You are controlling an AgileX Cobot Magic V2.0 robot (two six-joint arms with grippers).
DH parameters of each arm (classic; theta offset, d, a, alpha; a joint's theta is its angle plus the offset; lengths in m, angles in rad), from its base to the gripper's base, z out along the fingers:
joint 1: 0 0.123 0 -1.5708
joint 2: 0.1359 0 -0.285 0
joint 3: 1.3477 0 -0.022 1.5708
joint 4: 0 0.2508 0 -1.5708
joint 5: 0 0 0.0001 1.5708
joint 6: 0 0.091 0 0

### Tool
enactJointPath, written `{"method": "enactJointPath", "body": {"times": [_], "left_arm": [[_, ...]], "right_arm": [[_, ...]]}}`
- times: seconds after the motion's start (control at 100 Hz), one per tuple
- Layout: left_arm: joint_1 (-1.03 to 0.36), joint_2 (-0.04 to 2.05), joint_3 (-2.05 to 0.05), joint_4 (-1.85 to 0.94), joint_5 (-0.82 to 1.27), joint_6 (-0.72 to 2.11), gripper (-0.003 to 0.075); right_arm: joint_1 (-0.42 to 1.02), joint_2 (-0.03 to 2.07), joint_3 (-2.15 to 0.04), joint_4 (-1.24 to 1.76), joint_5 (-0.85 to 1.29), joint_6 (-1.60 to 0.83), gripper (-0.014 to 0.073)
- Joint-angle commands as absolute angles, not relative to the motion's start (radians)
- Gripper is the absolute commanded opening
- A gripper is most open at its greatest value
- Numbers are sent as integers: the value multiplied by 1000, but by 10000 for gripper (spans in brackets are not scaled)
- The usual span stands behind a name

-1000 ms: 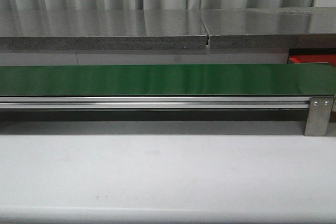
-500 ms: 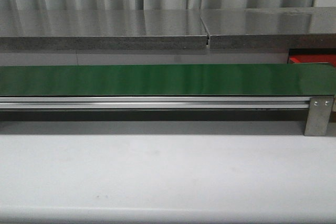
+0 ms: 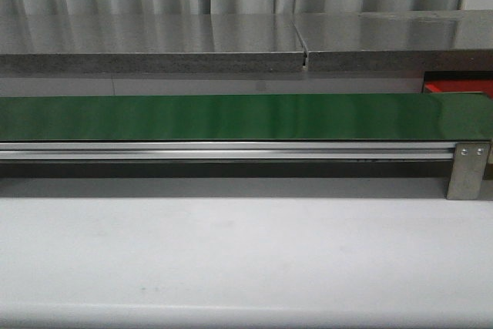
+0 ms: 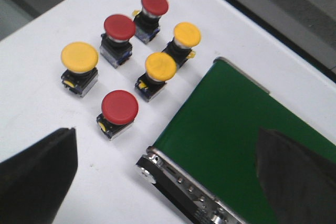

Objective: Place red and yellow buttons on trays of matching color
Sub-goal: 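Move the left gripper over a red push button and lower it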

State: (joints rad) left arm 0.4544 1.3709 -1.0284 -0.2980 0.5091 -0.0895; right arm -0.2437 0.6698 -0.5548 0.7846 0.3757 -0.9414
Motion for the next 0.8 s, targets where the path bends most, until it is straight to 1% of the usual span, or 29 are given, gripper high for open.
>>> {"method": "enactJointPath", "body": {"times": [0.0,0.19,0.4,0.79], "left_arm": [[465,1414,-1079,-333,467,-100,651],[469,1571,-1143,-330,476,-97,651],[469,1697,-1219,-330,500,-97,651],[469,1826,-1310,-326,505,-97,651]], "right_arm": [[-241,664,-582,800,328,-950,-68],[-241,664,-582,800,328,-950,-68],[-241,664,-582,800,328,-950,-68],[-241,664,-582,800,328,-950,-68]]}}
